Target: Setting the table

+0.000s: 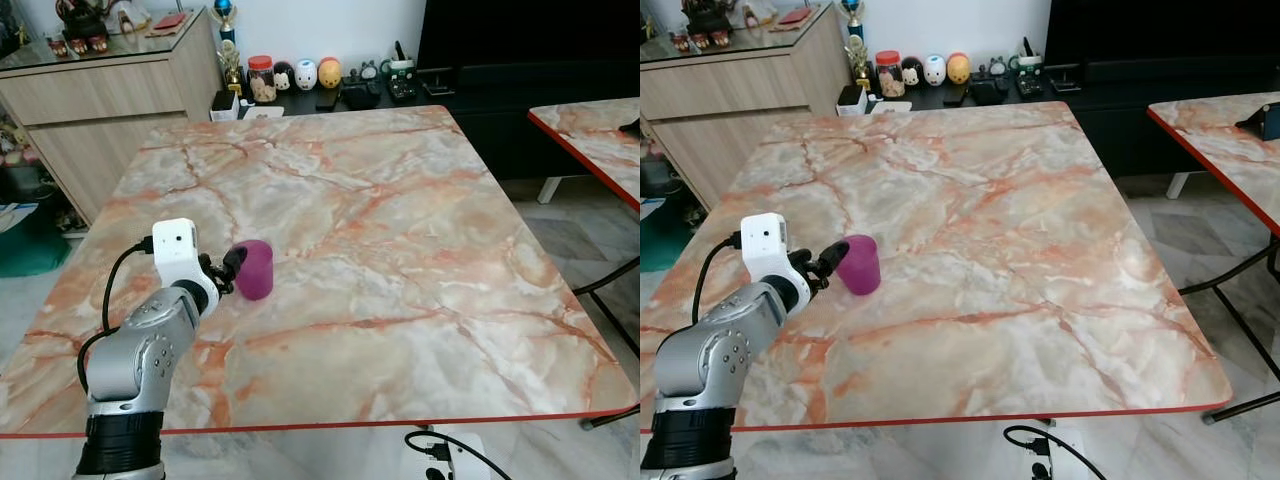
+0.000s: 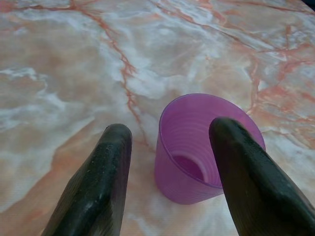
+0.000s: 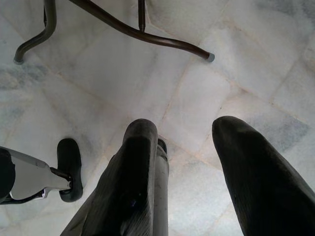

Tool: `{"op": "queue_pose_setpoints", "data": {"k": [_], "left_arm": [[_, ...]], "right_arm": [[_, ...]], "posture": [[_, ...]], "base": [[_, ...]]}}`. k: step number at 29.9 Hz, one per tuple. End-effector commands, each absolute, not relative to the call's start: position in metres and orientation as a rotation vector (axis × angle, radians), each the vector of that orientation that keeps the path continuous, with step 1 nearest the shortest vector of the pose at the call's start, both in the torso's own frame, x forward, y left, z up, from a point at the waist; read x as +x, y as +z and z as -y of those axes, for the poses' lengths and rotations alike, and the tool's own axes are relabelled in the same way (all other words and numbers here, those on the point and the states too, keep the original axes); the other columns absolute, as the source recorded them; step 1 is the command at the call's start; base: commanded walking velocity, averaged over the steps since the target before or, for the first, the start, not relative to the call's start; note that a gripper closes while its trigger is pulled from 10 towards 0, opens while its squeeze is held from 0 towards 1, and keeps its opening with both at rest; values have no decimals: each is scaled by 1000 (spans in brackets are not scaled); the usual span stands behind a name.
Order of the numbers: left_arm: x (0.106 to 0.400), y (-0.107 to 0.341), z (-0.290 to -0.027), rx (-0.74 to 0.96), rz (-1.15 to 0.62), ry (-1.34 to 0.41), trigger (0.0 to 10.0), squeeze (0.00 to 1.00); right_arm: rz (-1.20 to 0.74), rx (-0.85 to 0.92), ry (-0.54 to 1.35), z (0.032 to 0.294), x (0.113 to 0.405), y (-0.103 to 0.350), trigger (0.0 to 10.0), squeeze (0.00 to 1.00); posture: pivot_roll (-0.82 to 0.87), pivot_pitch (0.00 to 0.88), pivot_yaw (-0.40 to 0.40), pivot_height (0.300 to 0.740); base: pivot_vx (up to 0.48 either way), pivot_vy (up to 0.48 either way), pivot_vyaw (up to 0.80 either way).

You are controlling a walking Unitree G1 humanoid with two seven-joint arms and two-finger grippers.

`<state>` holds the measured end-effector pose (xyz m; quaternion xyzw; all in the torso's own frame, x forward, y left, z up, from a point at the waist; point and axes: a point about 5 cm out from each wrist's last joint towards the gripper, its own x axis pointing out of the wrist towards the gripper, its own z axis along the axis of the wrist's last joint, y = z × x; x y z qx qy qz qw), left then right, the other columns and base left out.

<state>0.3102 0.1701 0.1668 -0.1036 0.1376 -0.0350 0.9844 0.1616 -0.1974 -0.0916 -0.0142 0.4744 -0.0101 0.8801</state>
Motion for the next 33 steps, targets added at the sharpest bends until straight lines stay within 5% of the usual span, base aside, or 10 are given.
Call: {"op": "queue_pose_setpoints", "data": {"k": [1, 30, 31, 32, 33], "left_arm": [[312, 167, -172, -199, -295, -55, 10000, 0], [326, 162, -172, -213, -335, 39, 10000, 0], [326, 162, -172, -214, -336, 40, 8078, 0], [326, 162, -172, -214, -336, 40, 8078, 0], [327, 162, -172, -214, -335, 40, 2039, 0]], "right_arm": [[-997, -26, -11, 194, 161, -92, 10000, 0], [-1000, -30, -3, 193, 160, -93, 10000, 0], [-1000, -30, -2, 193, 160, -93, 10000, 0], [-1000, -30, -2, 193, 160, -93, 10000, 0], [-1000, -30, -2, 193, 160, -93, 10000, 0]], "posture": [[-3, 0, 51, 707], [-17, 0, 58, 707], [-17, 0, 58, 707], [-17, 0, 58, 707], [-15, 0, 57, 707]], "base": [[0, 0, 0], [0, 0, 0], [0, 0, 0], [0, 0, 0], [0, 0, 0]]}}
